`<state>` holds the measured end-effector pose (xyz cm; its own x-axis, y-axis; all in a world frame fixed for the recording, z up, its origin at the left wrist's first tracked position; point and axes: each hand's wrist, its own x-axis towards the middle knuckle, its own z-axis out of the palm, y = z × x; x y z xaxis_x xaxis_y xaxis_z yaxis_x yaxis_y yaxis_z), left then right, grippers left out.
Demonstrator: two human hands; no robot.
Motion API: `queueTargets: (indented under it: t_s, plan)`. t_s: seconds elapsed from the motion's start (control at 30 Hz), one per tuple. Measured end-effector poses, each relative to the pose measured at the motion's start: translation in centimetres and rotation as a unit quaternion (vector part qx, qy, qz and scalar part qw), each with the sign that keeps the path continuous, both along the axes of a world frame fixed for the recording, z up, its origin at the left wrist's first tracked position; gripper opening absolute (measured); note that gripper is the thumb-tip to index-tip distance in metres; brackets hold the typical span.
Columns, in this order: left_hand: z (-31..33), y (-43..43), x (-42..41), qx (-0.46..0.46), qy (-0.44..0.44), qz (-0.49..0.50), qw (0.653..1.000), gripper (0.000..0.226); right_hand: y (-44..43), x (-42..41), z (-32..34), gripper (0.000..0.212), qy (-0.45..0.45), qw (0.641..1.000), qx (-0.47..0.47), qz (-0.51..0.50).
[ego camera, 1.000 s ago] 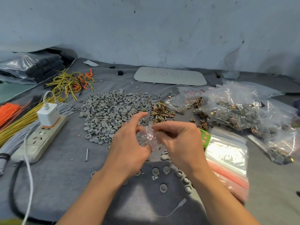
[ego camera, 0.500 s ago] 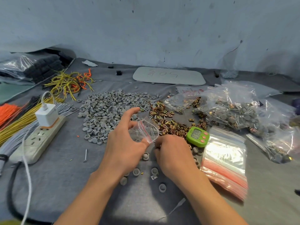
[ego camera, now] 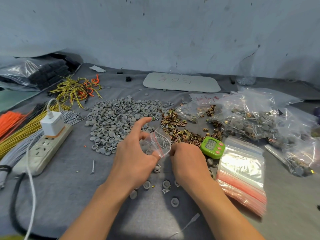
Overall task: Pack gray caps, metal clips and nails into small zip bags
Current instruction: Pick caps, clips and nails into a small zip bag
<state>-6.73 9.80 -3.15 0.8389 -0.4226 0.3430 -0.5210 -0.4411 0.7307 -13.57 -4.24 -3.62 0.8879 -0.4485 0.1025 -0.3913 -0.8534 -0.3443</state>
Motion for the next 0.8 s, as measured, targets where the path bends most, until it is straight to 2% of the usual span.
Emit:
queueTargets:
  t_s: [0.07,0.13,0.27,0.33,0.4,0.5,0.57,0.63,0.73,0.8]
  plan:
    - [0.0,-0.1,0.0,0.005,0.0,-0.002,1.0,0.089,-0.2,-0.1,0.1,0.026,-0.008,1.0,0.021,-0.01]
    - [0.0,0.0,0.0,0.009,-0.001,-0.001,1.0,0.09,-0.6,-0.3,0.5,0.022,-0.085,0.991,0.096,-0.026]
    - [-0.1,-0.1,0.0,0.023,-0.004,-0.002,1.0,0.093,-1.2,-1.2,2.9,0.017,-0.3,0.923,0.236,-0.049]
    - [-0.2,-0.4,-0.2,0.025,-0.008,-0.009,1.0,0.092,-1.1,-1.5,3.7,0.016,-0.311,0.903,0.297,-0.009]
    - [-0.3,-0.6,-0.3,0.022,-0.01,-0.012,1.0,0.09,-0.7,-1.5,3.7,0.015,-0.279,0.901,0.33,0.029]
    - [-0.3,-0.7,-0.2,0.012,-0.007,-0.004,1.0,0.091,-0.9,-1.5,3.4,0.015,-0.275,0.889,0.366,0.034]
    - [-0.3,-0.6,-0.2,-0.004,-0.001,0.003,1.0,0.092,-2.2,-1.7,3.6,0.019,-0.307,0.882,0.357,-0.008]
    - [-0.3,-0.5,0.0,-0.023,0.012,0.009,1.0,0.093,-4.1,-2.3,3.6,0.025,-0.309,0.906,0.285,-0.051]
    - [-0.4,-0.3,0.4,-0.049,0.021,0.016,0.998,0.091,-5.3,-3.2,3.1,0.027,-0.165,0.974,0.147,-0.042]
    - [-0.3,-0.3,0.6,-0.056,0.018,0.019,0.998,0.09,-4.9,-3.4,2.5,0.023,-0.064,0.993,0.093,-0.021]
